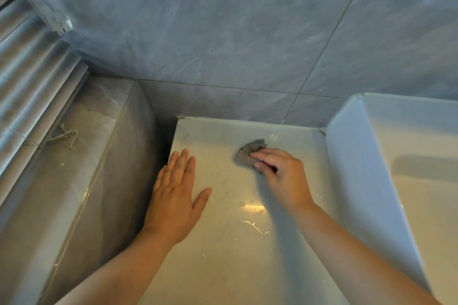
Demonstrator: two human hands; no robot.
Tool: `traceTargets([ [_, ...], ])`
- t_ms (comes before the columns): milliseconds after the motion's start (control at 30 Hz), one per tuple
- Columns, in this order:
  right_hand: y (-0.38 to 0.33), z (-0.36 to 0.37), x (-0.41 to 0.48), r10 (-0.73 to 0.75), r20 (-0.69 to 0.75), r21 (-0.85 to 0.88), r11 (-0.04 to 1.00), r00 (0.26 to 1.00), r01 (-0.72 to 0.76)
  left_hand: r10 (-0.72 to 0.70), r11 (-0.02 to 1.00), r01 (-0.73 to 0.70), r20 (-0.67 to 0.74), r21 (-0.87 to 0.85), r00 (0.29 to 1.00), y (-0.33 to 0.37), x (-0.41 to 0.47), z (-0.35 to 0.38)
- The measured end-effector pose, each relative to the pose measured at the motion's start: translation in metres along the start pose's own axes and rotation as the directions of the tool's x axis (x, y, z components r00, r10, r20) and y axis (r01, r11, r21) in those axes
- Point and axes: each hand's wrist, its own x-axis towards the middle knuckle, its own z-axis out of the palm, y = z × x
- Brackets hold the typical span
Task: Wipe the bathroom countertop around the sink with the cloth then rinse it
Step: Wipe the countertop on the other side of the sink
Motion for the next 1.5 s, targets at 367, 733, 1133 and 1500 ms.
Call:
traceTargets([
  [367, -0.004, -0.038, 0.047, 0.012, -0.114, 0.002, 1.000, 0.993, -0.012, -0.007, 1.000, 0.007, 0.013, -0.009, 1.000, 0.000, 0.000, -0.001],
  [733, 0.022, -0.003, 0.052, 0.117, -0.101, -0.018, 0.993, 0.988, -0.120, -0.015, 1.000, 0.015, 0.019, -0.019, 1.000, 0.000, -0.001, -0.001],
  [1133, -0.011, 0.014, -0.008, 0.001, 0.030, 0.011, 1.000, 1.000, -0.001, -0.115, 0.973, 0.080, -0.155, -0.216, 0.981, 0.000, -0.011, -0.013],
  [1500, -0.024, -0.009, 0.037, 0.027, -0.071, 0.152, 0.988, 0.997, -0.016, -0.414, 0.734, 0.343, 0.014, -0.586, 0.910, -0.009, -0.047, -0.017],
])
